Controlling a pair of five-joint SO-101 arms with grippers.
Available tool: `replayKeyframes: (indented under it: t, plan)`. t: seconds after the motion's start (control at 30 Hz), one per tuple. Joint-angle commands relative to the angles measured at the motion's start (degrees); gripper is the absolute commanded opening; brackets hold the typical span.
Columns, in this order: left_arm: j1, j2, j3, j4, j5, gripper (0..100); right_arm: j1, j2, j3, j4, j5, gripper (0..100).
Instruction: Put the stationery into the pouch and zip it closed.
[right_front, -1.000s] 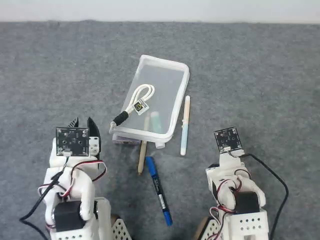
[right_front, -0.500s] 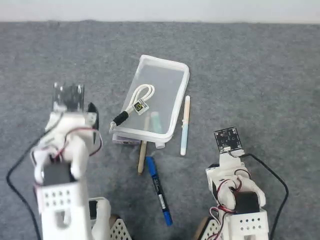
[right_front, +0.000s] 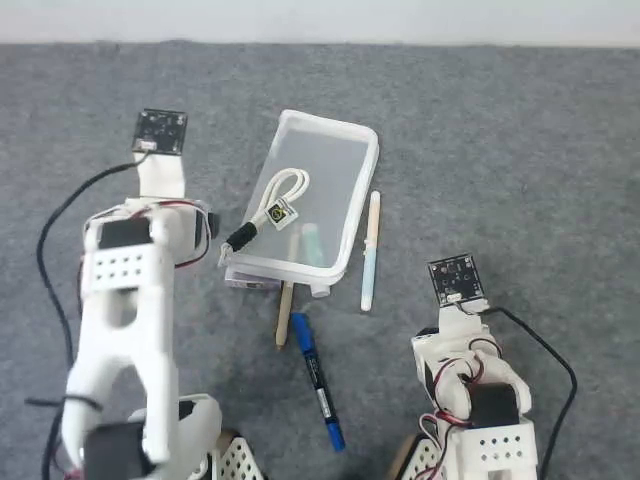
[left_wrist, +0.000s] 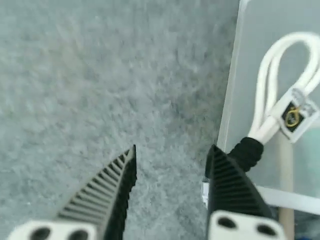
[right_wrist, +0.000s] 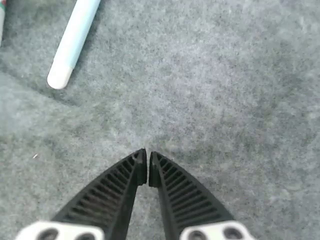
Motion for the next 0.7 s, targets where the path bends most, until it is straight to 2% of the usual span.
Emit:
replayKeyframes:
  t: [0.0, 0.23, 0.57, 0.67]
  plan:
    - [0.35, 5.45, -5.58, -0.26, 1.05, 22, -0.22, -0.92, 1.05, 0.31, 0.00, 1.0]
    - [4.40, 11.60, -6.73, 1.05, 0.70, 18, -0.22, -0.92, 1.05, 0.31, 0.00, 1.0]
    - [21.19, 11.52, -7.08, 12.04, 1.23, 18, -0.22, -0.92, 1.05, 0.31, 0.00, 1.0]
    - [25.23, 11.52, -7.16, 13.19, 4.66, 18, -0.22, -0.92, 1.05, 0.31, 0.00, 1.0]
